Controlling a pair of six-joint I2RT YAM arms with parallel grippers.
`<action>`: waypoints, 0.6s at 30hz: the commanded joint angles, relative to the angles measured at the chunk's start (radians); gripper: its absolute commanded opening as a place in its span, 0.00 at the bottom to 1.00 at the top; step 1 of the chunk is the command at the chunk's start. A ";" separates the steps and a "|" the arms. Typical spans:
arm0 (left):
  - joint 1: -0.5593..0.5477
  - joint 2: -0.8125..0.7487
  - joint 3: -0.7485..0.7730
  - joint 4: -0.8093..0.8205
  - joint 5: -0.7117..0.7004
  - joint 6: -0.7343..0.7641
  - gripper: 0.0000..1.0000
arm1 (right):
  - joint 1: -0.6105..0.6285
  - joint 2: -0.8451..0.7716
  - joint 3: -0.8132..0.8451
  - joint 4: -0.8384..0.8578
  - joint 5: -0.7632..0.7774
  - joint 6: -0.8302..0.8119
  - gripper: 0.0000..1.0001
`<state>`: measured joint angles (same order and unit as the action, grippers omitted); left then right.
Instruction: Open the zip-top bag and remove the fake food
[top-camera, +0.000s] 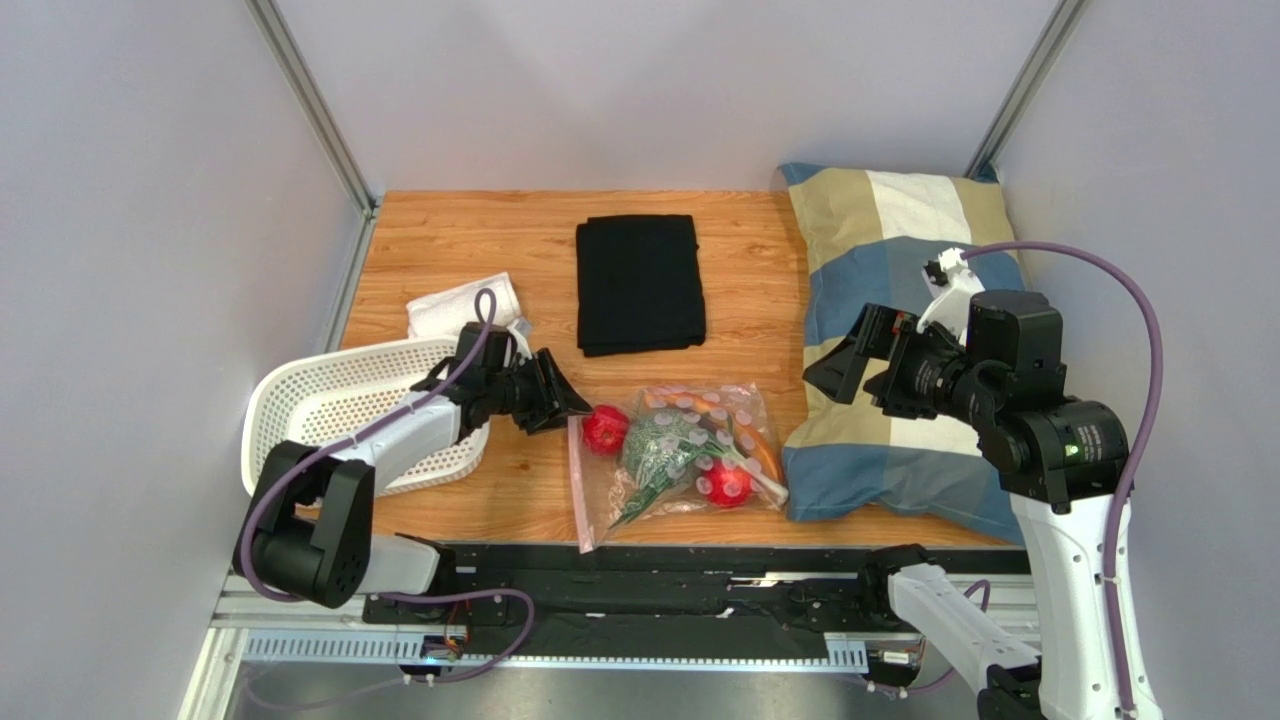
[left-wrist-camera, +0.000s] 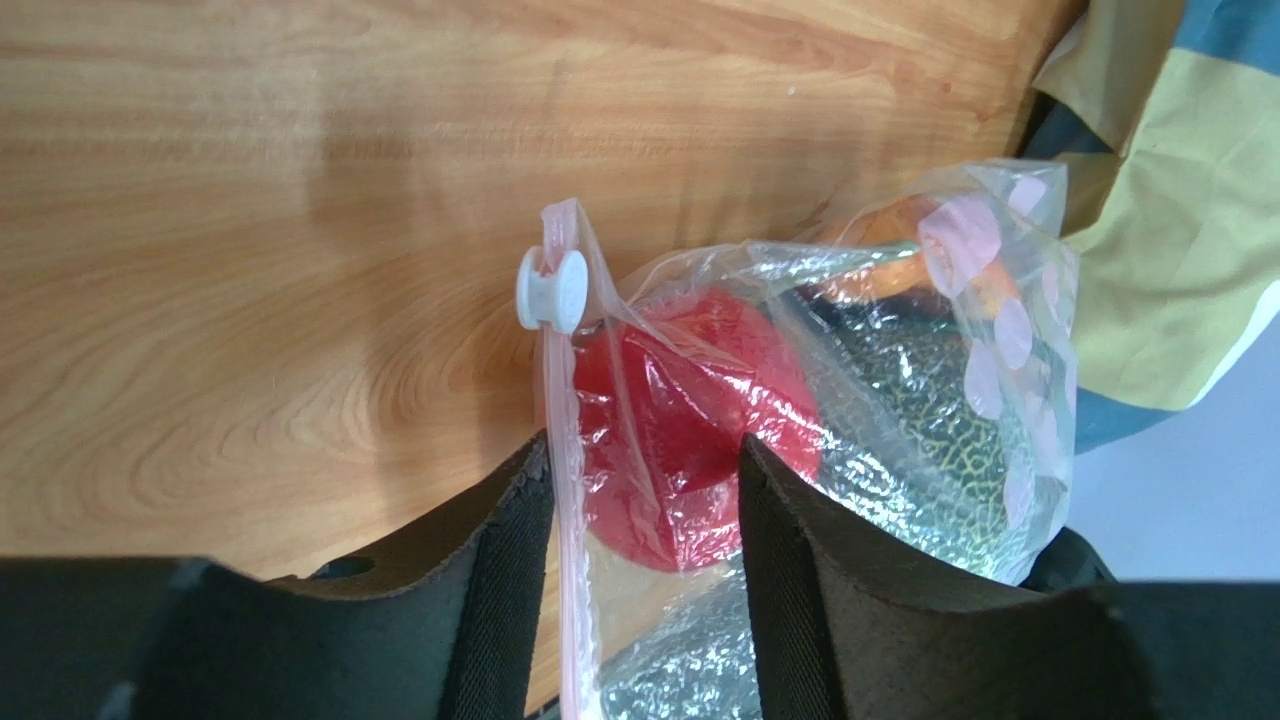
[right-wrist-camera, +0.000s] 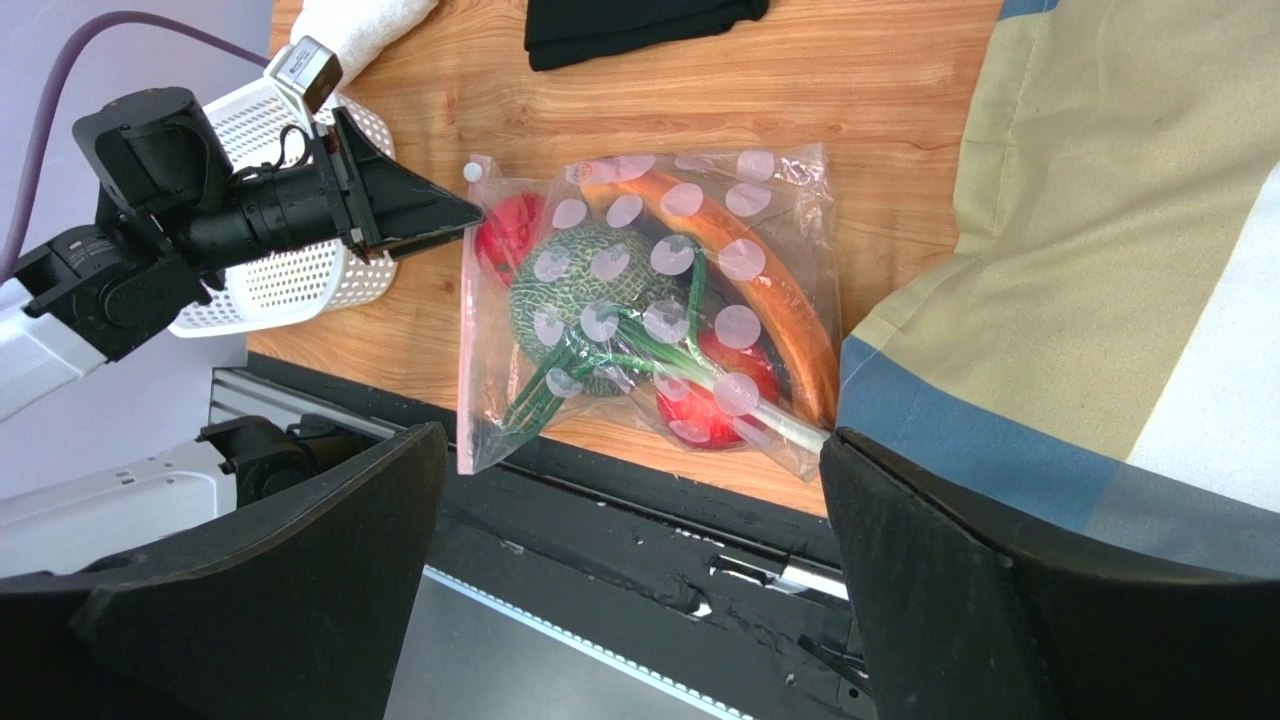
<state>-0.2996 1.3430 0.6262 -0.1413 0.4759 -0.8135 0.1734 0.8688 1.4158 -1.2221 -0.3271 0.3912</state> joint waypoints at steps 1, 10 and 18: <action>-0.012 -0.004 -0.036 0.109 -0.002 -0.012 0.52 | -0.003 -0.008 -0.002 0.047 -0.024 0.008 1.00; -0.012 0.086 -0.036 0.155 -0.005 0.014 0.43 | -0.003 -0.005 -0.018 0.061 -0.056 0.023 1.00; -0.010 0.103 -0.074 0.135 -0.066 -0.010 0.46 | 0.000 -0.016 -0.023 0.045 -0.055 0.025 1.00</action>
<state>-0.3054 1.4345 0.5785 -0.0246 0.4301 -0.8288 0.1734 0.8673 1.4006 -1.2064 -0.3622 0.4049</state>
